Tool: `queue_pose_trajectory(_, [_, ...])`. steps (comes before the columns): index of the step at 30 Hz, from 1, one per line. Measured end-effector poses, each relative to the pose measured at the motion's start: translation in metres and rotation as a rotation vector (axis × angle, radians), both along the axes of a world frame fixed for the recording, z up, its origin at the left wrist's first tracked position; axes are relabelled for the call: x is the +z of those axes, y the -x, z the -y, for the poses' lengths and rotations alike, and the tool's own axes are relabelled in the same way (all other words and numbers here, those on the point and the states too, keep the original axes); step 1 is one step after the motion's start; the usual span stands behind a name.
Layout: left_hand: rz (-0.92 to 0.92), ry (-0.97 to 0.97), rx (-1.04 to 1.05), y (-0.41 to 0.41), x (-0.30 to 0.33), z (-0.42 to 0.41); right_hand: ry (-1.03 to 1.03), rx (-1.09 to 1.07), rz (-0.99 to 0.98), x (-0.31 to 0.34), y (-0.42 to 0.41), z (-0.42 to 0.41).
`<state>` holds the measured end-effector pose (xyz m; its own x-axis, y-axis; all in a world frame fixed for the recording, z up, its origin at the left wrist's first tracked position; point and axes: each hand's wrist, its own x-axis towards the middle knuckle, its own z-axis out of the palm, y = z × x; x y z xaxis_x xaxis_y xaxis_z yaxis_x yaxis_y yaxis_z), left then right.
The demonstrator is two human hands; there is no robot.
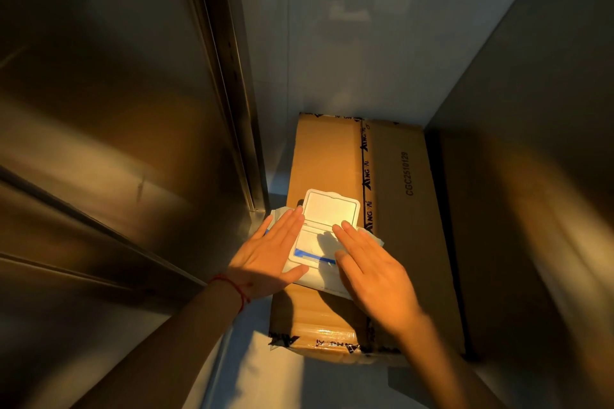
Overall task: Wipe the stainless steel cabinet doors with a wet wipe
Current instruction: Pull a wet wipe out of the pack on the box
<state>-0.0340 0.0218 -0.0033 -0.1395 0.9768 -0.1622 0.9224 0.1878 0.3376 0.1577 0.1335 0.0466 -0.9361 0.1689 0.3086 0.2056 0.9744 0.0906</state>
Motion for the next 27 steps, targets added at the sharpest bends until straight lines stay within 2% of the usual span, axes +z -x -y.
queue_pose_trajectory(3, [-0.003, -0.011, 0.010, 0.000, -0.002, -0.002, 0.016, 0.012, 0.000, 0.001, 0.009, 0.007])
queue_pose_trajectory(7, [-0.101, -0.082, 0.012, -0.003, -0.003, -0.002, 0.080, 0.011, -0.053, -0.001, 0.023, 0.019])
queue_pose_trajectory(12, [-0.136, 0.055, -0.030, -0.002, -0.006, -0.005, 0.175, 0.001, -0.102, -0.005, 0.040, 0.032])
queue_pose_trajectory(16, [-0.027, -0.081, -0.001, 0.003, -0.017, -0.002, 0.218, -0.041, -0.082, -0.006, 0.047, 0.039])
queue_pose_trajectory(21, [-0.169, -0.191, 0.020, -0.003, -0.012, -0.002, 0.260, -0.106, -0.051, -0.021, 0.048, 0.035])
queue_pose_trajectory(27, [-0.202, -0.245, 0.009, 0.000, -0.021, 0.002, 0.300, -0.187, 0.043, -0.034, 0.044, 0.026])
